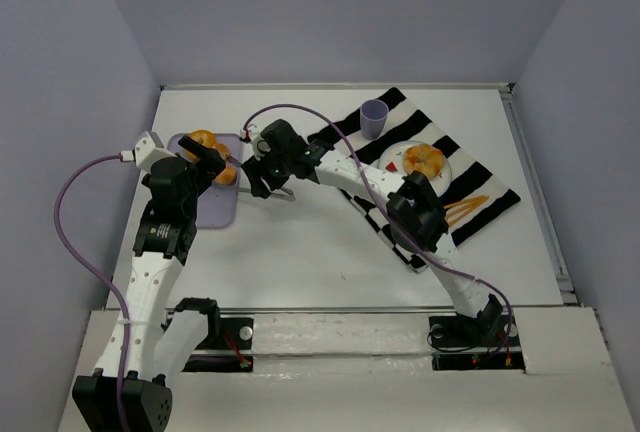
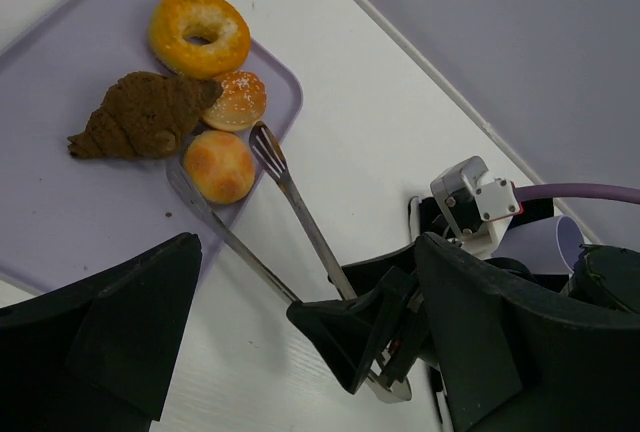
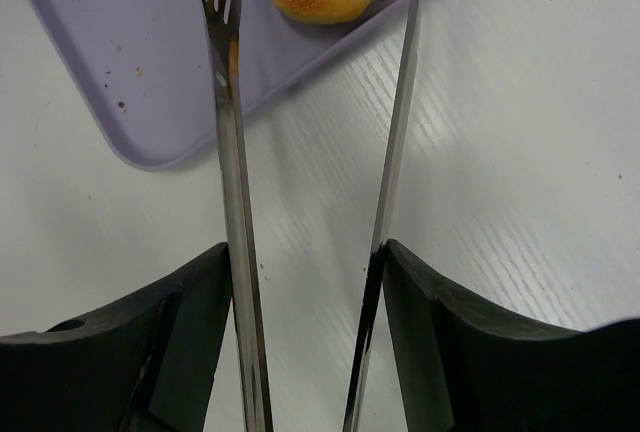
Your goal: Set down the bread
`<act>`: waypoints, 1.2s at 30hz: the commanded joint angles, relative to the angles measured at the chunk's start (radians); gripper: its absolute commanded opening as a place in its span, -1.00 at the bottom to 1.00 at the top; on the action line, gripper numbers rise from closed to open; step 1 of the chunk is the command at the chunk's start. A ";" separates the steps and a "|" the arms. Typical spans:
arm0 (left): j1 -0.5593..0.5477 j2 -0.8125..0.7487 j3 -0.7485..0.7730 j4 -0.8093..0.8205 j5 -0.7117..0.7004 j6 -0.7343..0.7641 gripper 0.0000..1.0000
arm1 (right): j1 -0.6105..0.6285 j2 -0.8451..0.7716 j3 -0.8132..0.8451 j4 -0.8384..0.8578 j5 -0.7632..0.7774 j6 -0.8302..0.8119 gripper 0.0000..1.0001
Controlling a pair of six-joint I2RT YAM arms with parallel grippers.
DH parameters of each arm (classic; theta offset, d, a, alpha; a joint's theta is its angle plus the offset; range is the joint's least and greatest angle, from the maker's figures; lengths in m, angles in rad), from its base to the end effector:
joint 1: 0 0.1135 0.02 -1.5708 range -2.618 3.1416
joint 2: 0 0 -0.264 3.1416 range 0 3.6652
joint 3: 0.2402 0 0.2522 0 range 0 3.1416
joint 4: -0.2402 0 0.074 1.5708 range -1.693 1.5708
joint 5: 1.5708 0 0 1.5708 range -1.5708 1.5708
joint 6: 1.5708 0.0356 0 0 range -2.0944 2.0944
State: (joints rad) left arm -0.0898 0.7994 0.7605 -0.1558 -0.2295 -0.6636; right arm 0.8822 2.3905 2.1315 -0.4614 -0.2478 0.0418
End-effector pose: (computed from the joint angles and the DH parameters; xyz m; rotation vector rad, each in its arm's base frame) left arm 0.1896 -0.0089 0.3322 -0.6599 1.6457 -0.3446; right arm 0.3406 0.4277 0.2173 -1.0936 2.1185 0.7458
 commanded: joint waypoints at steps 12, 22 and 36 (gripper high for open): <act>-0.002 -0.017 0.022 0.018 -0.028 -0.004 0.98 | 0.015 -0.040 0.028 -0.006 0.012 0.059 -0.39; -0.002 -0.032 0.017 0.018 -0.025 -0.005 0.98 | 0.024 -0.358 -0.281 0.185 -0.029 0.098 -0.49; -0.002 -0.040 0.017 0.024 -0.008 -0.005 0.98 | -0.303 -1.120 -1.160 0.271 0.383 0.409 -0.46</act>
State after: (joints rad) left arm -0.0898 0.7807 0.7605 -0.1623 -0.2359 -0.6640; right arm 0.7261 1.4269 1.1740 -0.2214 -0.0029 0.3141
